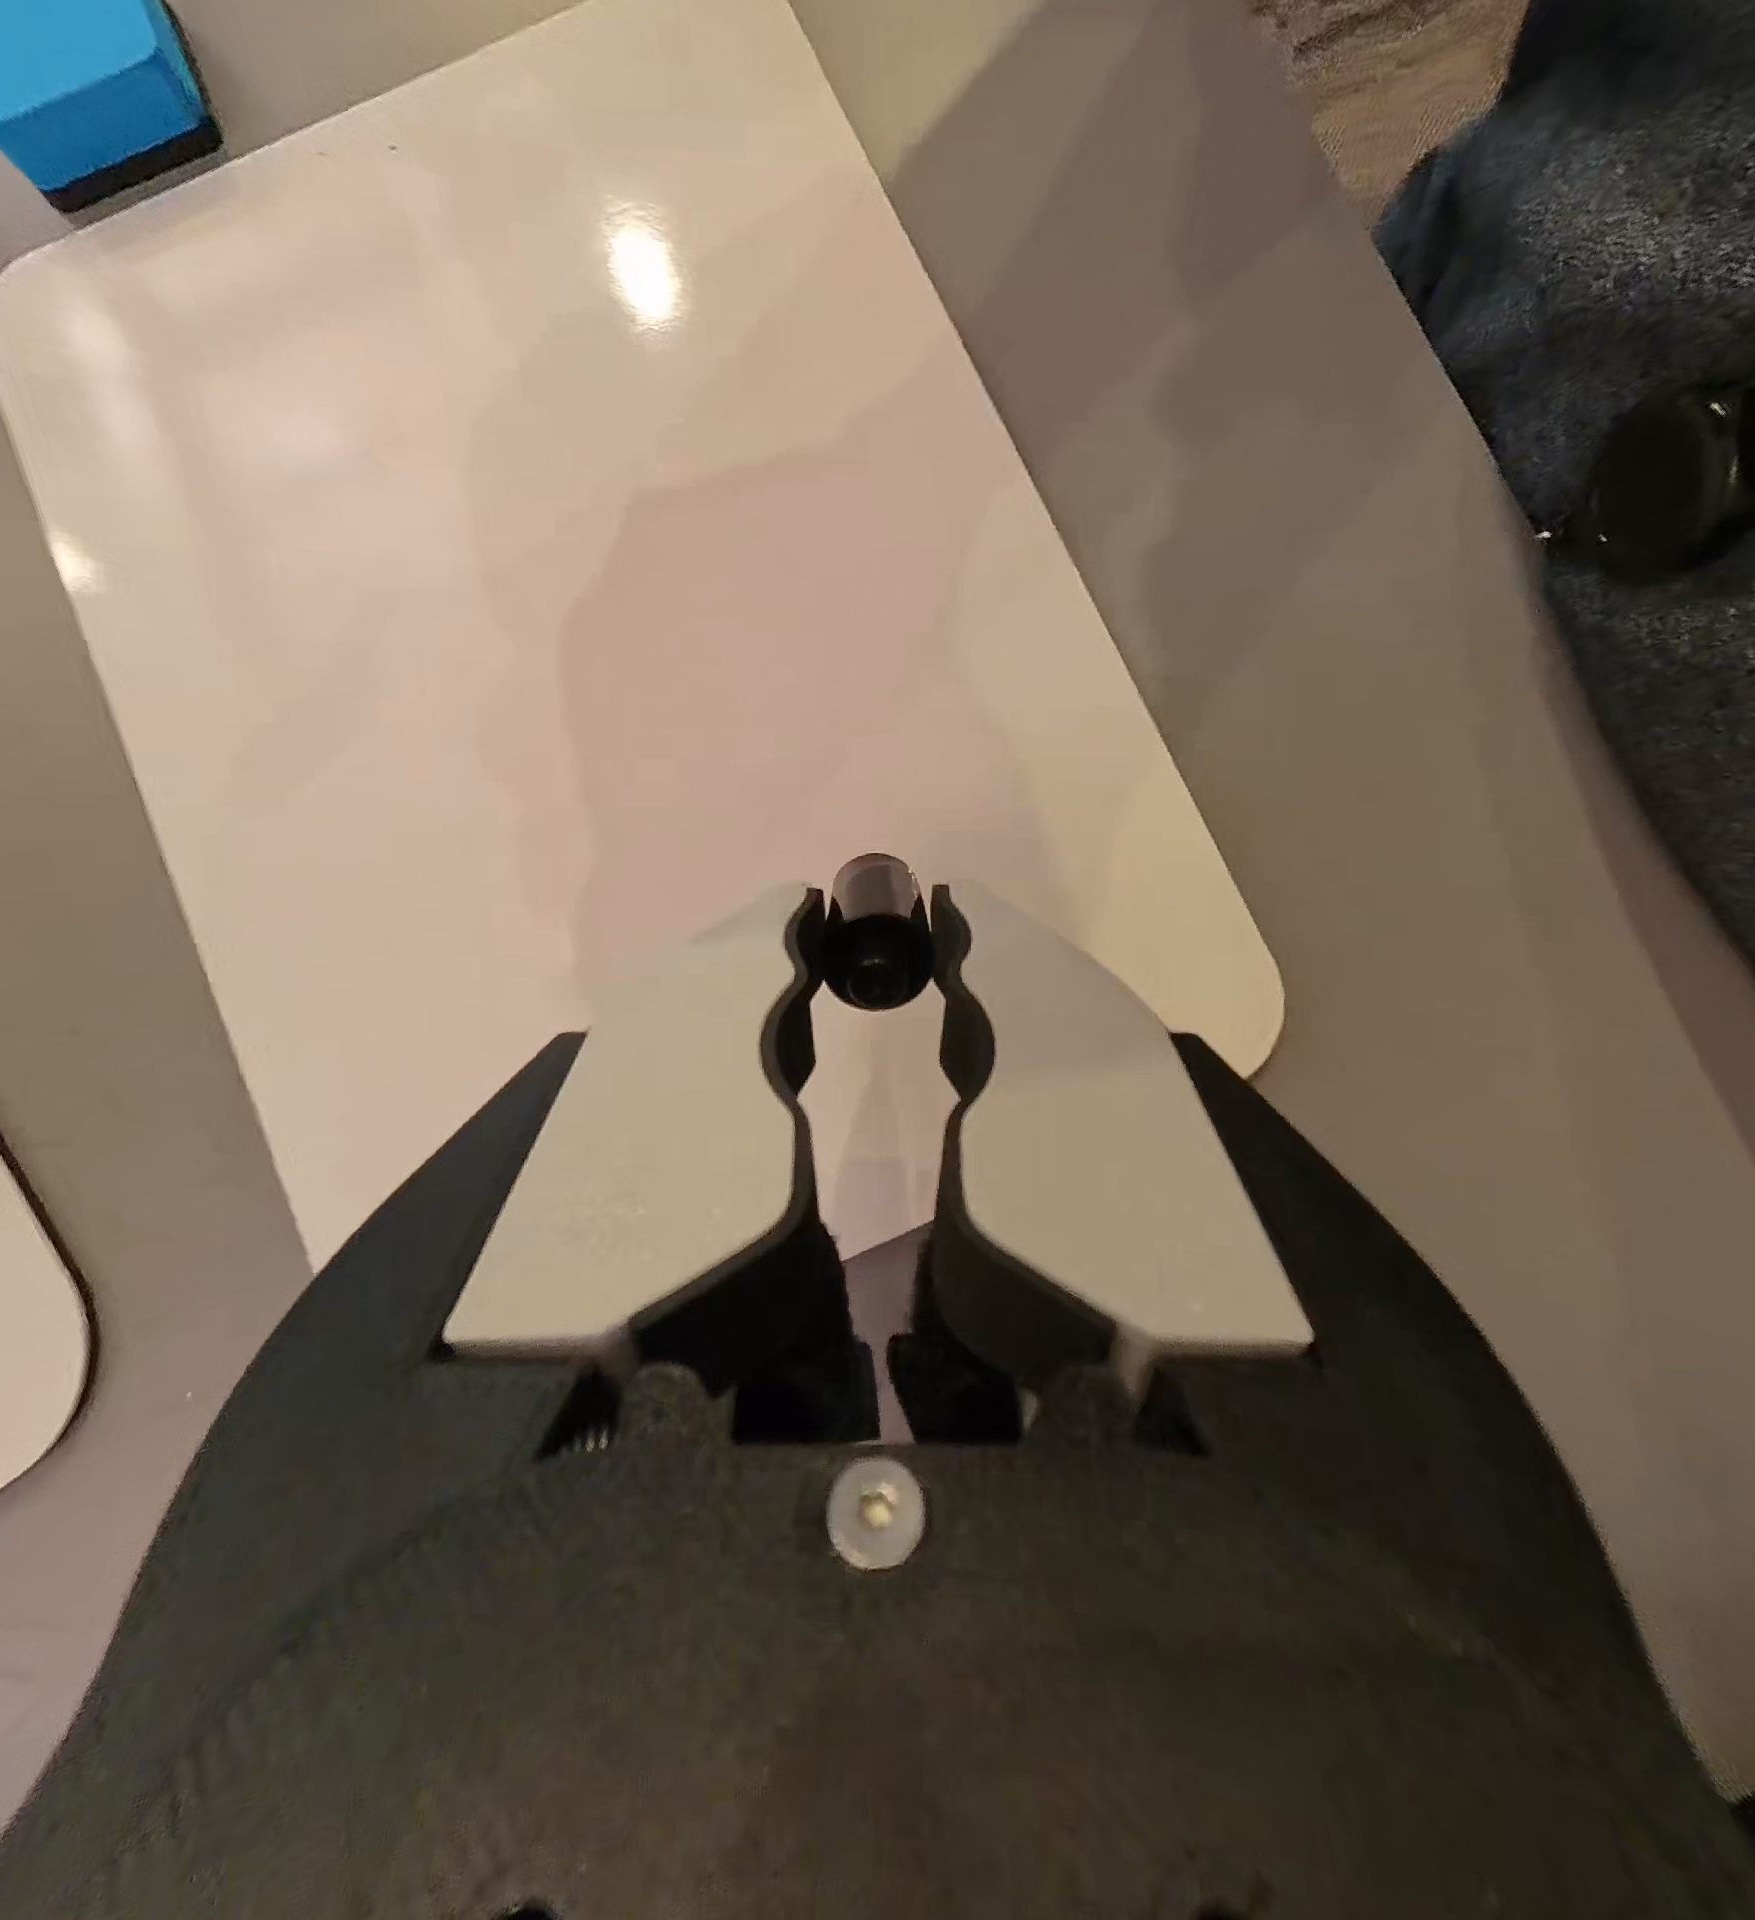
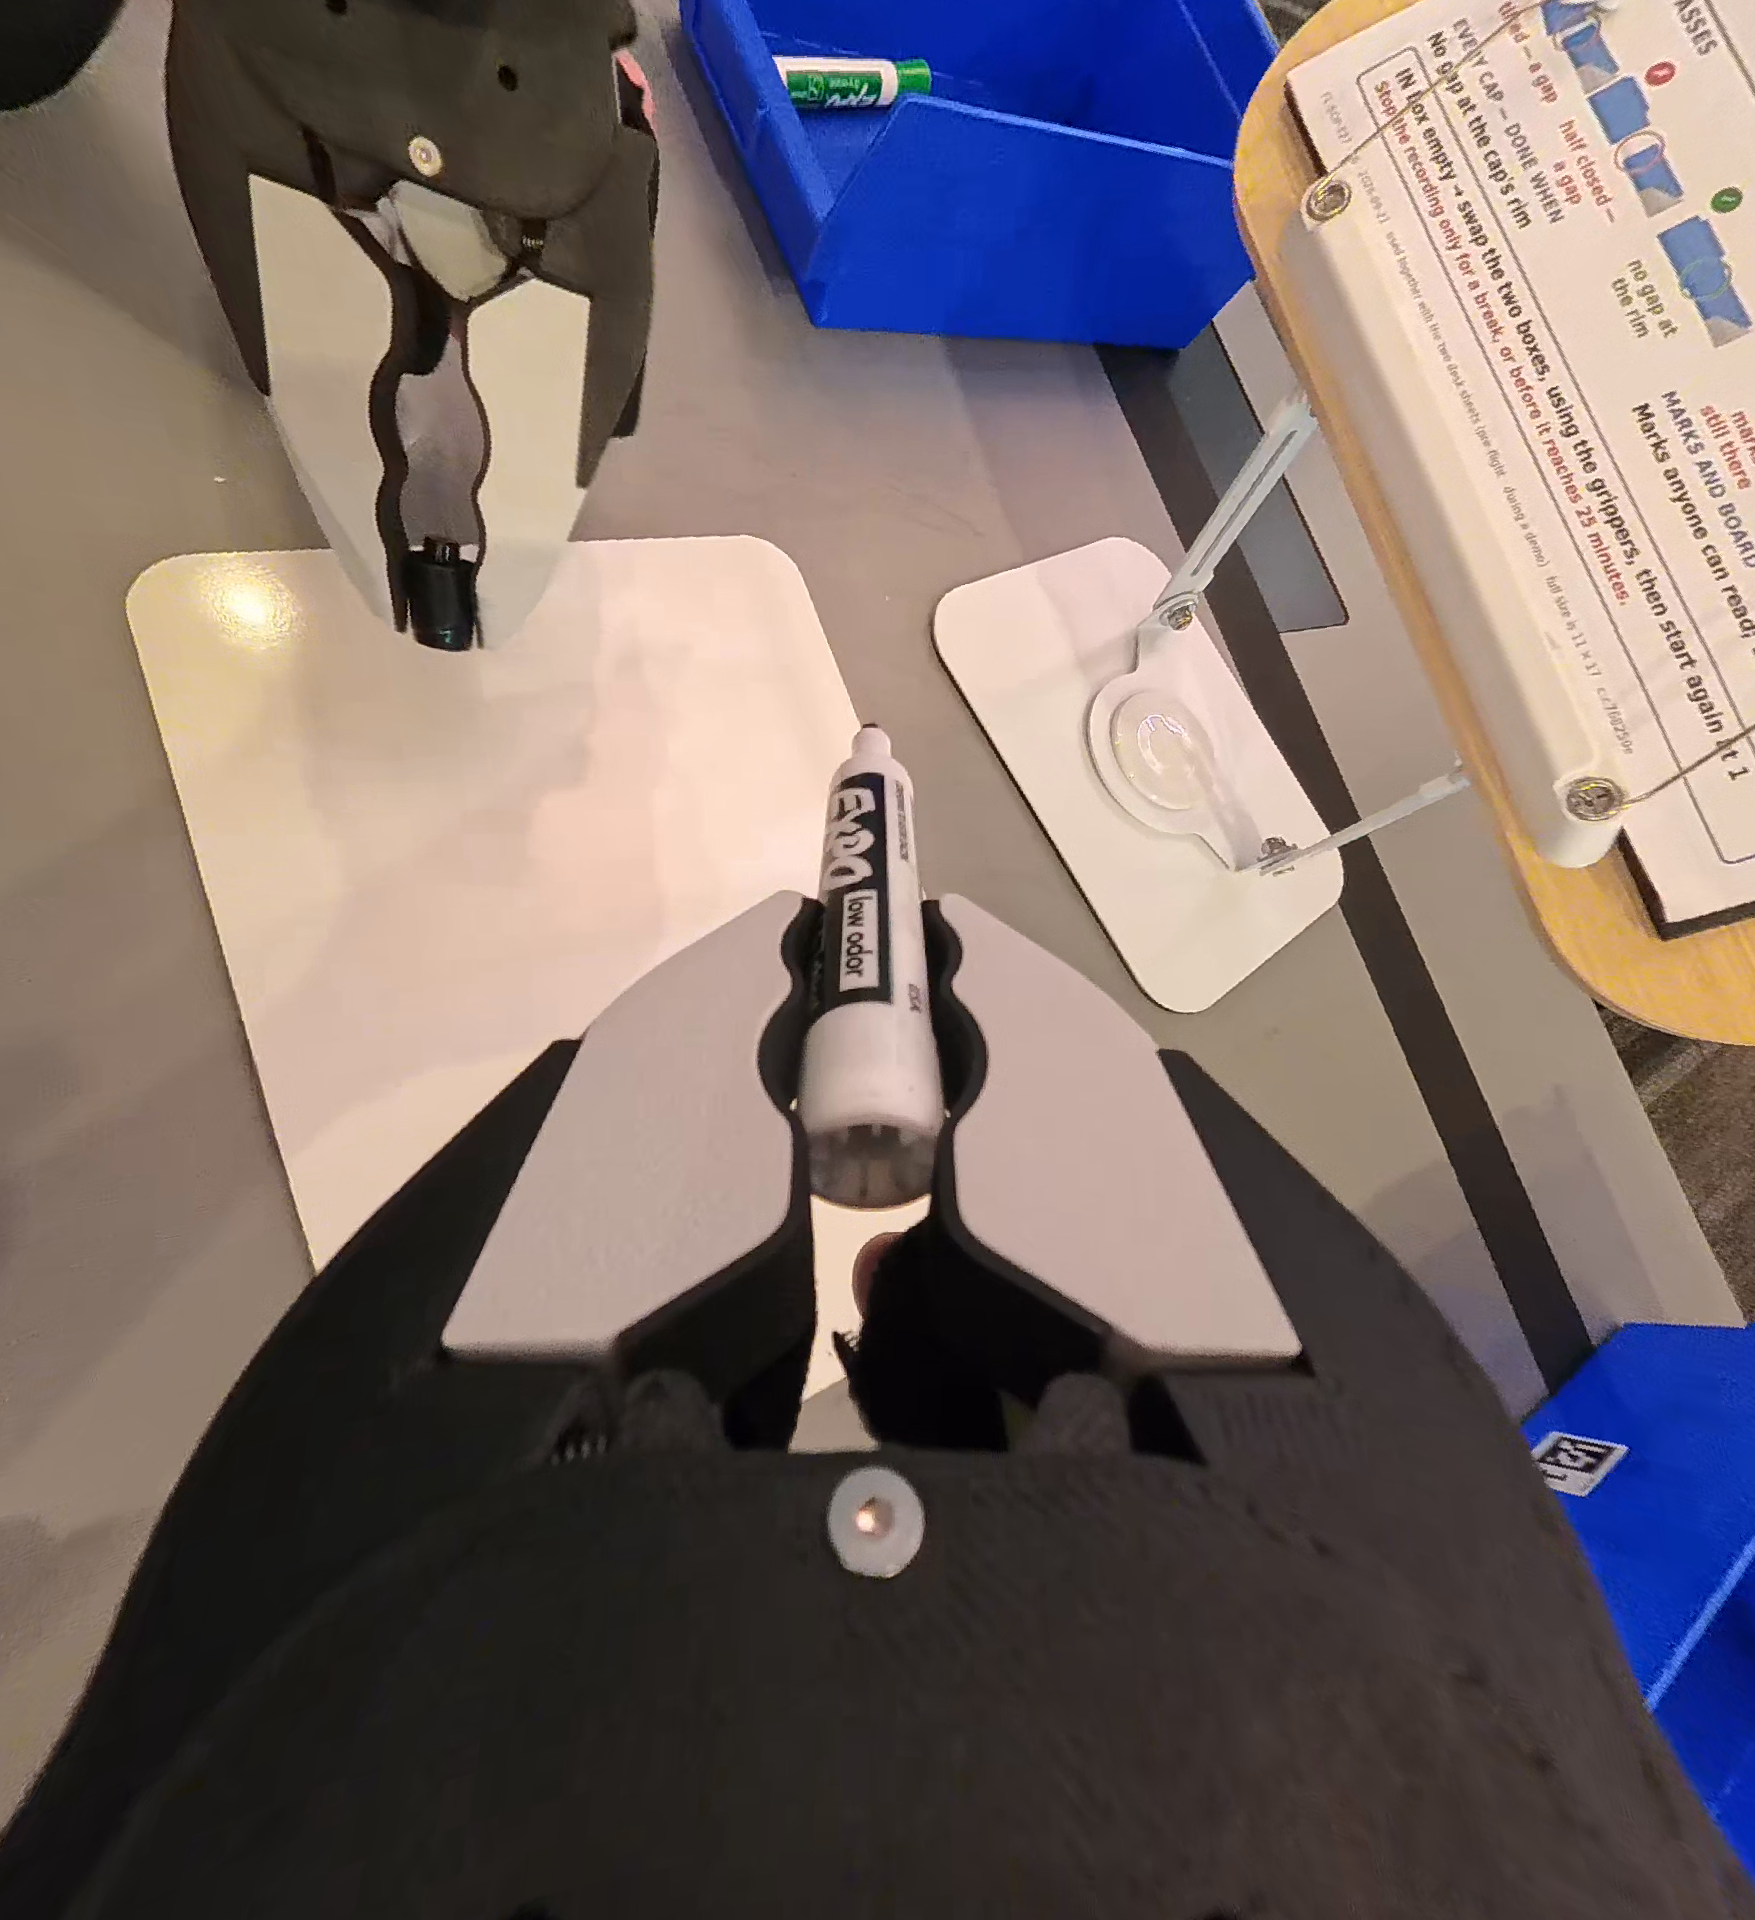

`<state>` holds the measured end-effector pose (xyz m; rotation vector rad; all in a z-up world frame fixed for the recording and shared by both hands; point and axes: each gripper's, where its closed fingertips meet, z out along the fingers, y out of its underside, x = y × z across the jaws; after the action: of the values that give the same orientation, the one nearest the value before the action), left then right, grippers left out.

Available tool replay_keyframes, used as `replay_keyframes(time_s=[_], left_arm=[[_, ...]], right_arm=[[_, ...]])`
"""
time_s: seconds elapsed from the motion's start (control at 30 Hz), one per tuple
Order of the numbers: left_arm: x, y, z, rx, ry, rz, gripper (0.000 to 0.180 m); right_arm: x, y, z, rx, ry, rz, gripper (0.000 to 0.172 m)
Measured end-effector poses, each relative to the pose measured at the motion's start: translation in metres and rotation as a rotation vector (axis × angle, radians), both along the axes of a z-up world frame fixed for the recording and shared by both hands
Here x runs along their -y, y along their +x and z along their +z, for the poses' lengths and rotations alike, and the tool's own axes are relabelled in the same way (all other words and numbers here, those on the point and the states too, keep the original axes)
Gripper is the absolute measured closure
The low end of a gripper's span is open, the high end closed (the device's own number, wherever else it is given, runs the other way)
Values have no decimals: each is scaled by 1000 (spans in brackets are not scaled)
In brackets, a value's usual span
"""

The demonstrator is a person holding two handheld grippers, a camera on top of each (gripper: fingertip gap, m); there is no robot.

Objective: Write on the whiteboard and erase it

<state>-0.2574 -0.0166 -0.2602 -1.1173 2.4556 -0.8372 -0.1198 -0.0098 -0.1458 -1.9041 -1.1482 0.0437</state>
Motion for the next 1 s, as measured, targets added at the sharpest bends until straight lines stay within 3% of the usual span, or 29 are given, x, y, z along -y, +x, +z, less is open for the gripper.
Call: replay_keyframes(time_s=[0.23,0.67,1.0], left_arm=[[14,-13,-17,-63,95,-92,160],[34,-20,-32,-88,35,-142,160],[32,-21,-37,-102,20,-133,160]], right_arm=[[5,-6,2,-12,-32,22,150],[6,-22,3,24,-63,21,150],[2,-25,-1,5,-61,29,150]])
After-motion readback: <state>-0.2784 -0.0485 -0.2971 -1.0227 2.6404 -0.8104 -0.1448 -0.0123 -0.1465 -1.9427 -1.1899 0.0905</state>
